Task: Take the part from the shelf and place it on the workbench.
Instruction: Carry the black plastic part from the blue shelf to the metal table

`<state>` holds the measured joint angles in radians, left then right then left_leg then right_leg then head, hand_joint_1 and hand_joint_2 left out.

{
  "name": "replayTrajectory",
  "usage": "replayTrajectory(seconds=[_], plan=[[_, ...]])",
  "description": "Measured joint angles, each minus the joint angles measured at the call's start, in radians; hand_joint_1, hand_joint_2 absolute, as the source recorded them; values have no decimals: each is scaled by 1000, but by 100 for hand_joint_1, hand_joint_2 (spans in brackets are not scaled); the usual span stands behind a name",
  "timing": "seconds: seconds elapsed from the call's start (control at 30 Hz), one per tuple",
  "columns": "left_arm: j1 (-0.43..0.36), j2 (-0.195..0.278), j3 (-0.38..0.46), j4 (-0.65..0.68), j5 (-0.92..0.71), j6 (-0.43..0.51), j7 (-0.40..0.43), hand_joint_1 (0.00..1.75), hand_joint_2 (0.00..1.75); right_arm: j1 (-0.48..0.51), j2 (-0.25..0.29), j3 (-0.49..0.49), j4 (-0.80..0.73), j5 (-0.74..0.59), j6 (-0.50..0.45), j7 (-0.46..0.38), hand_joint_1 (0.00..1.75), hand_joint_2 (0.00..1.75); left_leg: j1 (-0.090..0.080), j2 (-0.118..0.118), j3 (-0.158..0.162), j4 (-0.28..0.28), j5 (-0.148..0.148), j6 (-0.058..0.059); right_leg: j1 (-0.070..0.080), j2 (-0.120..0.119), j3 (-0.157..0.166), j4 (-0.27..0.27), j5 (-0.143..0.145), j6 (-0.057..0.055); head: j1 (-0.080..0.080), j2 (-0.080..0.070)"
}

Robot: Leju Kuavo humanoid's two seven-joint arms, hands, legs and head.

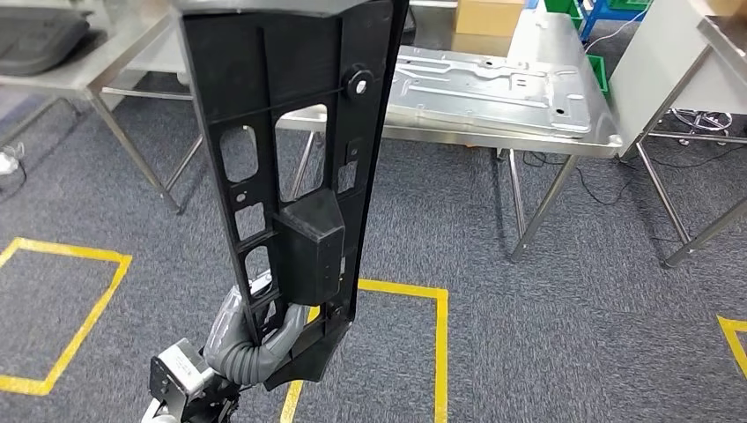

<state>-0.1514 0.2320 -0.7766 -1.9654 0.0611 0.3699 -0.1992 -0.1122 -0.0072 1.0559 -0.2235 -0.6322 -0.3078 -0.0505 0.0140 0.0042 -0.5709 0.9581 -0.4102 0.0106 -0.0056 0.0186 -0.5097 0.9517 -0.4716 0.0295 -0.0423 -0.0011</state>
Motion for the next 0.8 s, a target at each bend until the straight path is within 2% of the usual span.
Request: replayTrajectory(seconds=[0.07,0.13,0.17,0.23,0.27,0.3,0.33,0.4,0.43,0.5,0.53,0.6,0.67,0.77,0.8], plan=[[3,0,0,0,-6,-1,0,175,175,1,0,0,0,-1,0,0,0,0,-2,-3,6,-3,-4,18,-2,-1,3,5,-2,10,2,0],[4,1,1,-1,-9,-6,0,175,175,0,0,0,0,-2,0,0,0,0,-1,-4,18,-5,-8,32,-6,-4,-14,53,-26,19,3,0],[4,1,1,-2,-9,-8,0,175,175,-1,0,0,0,-2,0,-1,0,0,-1,-3,23,-6,-11,38,-6,-5,-42,107,-52,22,4,0],[5,1,1,-2,-10,-12,0,175,175,-1,1,0,0,-3,0,-1,0,0,-1,-3,29,-6,-19,45,-7,-6,-124,245,-107,26,6,0],[6,1,1,-2,-10,-13,0,175,175,-1,1,1,0,-4,0,-1,0,0,-2,-3,33,-5,-23,47,-7,-6,-159,294,-120,27,6,0],[7,1,1,-2,-11,-14,0,175,175,0,1,1,0,-4,0,-1,0,0,-2,-4,38,-5,-28,47,-7,-6,-177,306,-111,28,6,0],[7,1,1,-2,-12,-14,0,175,175,0,2,1,0,-3,0,-1,0,0,-2,-6,46,-5,-34,45,-7,-7,-175,278,-81,27,6,0],[7,1,1,-2,-12,-15,0,175,175,0,2,2,0,-3,0,-1,0,0,-1,-7,66,-6,-48,40,-5,-10,-124,136,11,18,7,0],[7,1,1,-2,-13,-16,0,175,175,0,1,2,0,-2,0,0,0,0,-2,-8,74,-6,-54,36,-1,-13,-99,74,31,12,7,0],[7,1,1,-2,-14,-17,0,175,175,-1,0,3,0,-2,0,0,0,0,-3,-8,84,-9,-62,24,7,-16,-74,13,39,0,7,0],[7,1,1,-2,-16,-18,1,175,175,0,0,3,0,-2,1,1,0,0,-5,-8,89,-9,-62,18,8,-16,-71,9,32,-6,7,0],[7,1,2,-3,-20,-19,2,175,175,3,1,4,0,-2,1,1,0,0,-5,-7,93,4,-67,9,3,-15,-53,-4,46,-18,6,0],[5,1,5,-4,-23,-20,2,175,175,2,1,4,0,-1,2,1,0,0,-3,-7,59,75,-96,1,-2,-15,-34,-11,44,-26,3,0],[8,1,8,-5,-24,-21,4,175,175,2,2,5,0,0,3,2,0,0,-1,-7,-59,262,-165,-12,-2,-13,-16,-14,30,-32,0,0],[10,1,9,-5,-24,-22,5,175,175,4,2,5,0,0,3,2,0,0,0,-7,-84,285,-168,-13,-3,-12,-7,-15,23,-31,0,0]])
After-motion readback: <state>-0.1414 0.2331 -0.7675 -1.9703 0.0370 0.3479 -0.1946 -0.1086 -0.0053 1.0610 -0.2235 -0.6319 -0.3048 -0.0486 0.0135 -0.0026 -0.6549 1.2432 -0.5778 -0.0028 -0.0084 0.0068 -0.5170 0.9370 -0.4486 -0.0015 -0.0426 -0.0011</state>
